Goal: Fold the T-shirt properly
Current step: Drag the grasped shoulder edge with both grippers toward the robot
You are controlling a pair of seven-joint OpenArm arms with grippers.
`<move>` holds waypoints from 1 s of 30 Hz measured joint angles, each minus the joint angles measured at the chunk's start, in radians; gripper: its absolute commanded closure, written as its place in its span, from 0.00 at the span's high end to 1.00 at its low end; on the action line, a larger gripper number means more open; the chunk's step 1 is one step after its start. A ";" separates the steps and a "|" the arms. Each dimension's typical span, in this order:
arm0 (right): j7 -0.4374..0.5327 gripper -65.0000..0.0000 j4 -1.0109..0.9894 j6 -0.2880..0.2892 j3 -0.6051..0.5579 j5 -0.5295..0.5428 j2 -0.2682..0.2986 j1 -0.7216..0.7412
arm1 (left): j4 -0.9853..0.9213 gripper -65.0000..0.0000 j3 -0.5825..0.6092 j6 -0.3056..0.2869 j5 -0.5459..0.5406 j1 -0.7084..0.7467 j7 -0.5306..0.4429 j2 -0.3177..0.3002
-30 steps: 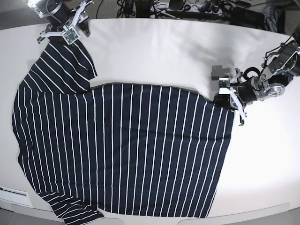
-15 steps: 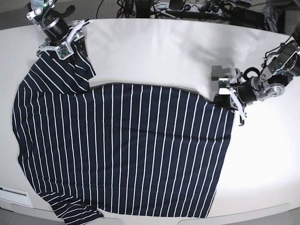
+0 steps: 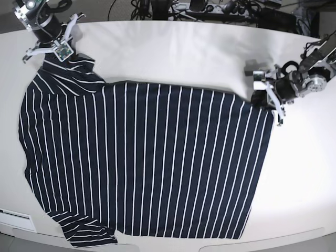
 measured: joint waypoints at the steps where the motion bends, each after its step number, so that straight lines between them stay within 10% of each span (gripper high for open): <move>1: 0.000 0.00 0.019 -0.001 0.026 0.009 0.004 -0.014 | 0.030 0.00 0.004 0.001 0.006 0.010 0.024 -0.014; 30: -0.060 0.00 0.095 -0.026 0.178 0.114 -0.027 -0.462 | 0.478 0.00 0.009 0.010 0.061 0.430 0.229 -0.335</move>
